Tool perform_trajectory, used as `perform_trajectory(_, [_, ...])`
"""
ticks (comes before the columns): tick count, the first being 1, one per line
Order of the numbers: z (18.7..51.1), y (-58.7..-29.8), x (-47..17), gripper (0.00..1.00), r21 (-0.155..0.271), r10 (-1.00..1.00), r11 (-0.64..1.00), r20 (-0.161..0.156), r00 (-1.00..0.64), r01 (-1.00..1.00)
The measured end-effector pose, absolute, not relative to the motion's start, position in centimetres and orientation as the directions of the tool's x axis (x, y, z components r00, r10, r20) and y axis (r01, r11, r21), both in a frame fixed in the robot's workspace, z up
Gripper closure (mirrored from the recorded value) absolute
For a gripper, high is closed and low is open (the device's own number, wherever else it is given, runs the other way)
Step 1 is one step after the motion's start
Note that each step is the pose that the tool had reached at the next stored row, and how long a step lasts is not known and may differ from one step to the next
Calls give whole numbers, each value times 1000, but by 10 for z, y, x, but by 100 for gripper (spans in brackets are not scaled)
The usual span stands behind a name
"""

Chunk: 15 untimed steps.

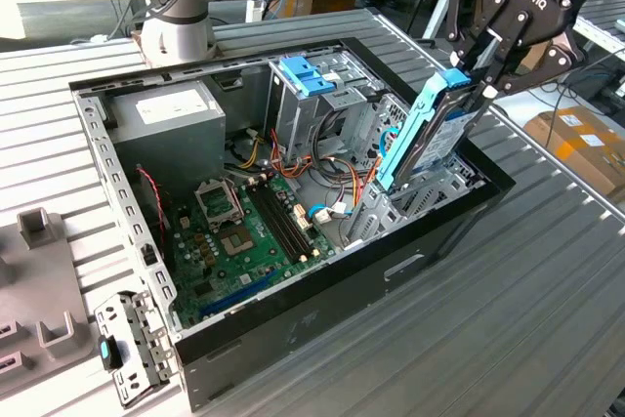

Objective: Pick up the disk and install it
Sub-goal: 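Insert the disk into the insertion slot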

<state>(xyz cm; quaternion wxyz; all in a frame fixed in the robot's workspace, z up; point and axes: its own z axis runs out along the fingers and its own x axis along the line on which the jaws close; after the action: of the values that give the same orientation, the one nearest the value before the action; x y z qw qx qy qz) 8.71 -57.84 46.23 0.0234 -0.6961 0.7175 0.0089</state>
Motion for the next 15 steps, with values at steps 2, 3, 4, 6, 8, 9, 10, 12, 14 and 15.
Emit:
perform_trajectory(2, [461, -578, 87, 65, -20, -999, 31, -46, -30, -999])
perform_trajectory(3, [461, -578, 87, 65, -20, -999, 31, -46, -30, -999])
perform_trajectory(4, [461, -578, 87, 65, -20, -999, 31, -46, -30, -999])
perform_trajectory(6, [461, -577, 87, 65, -20, -999, 31, -46, -30, -999])
perform_trajectory(8, [460, -577, 87, 65, -20, -998, 31, -46, -30, -999])
perform_trajectory(9, [460, -577, 87, 65, -20, -999, 31, -46, -30, -999])
perform_trajectory(10, [459, -577, 87, 65, -20, -999, 31, -46, -30, -999])
perform_trajectory(12, [459, -577, 87, 65, -20, -999, 31, -46, -30, -999])
perform_trajectory(14, [458, -577, 87, 65, -20, -999, 31, -46, -30, -999])
perform_trajectory(15, [457, -577, 87, 65, -20, -999, 31, -46, -30, -999])
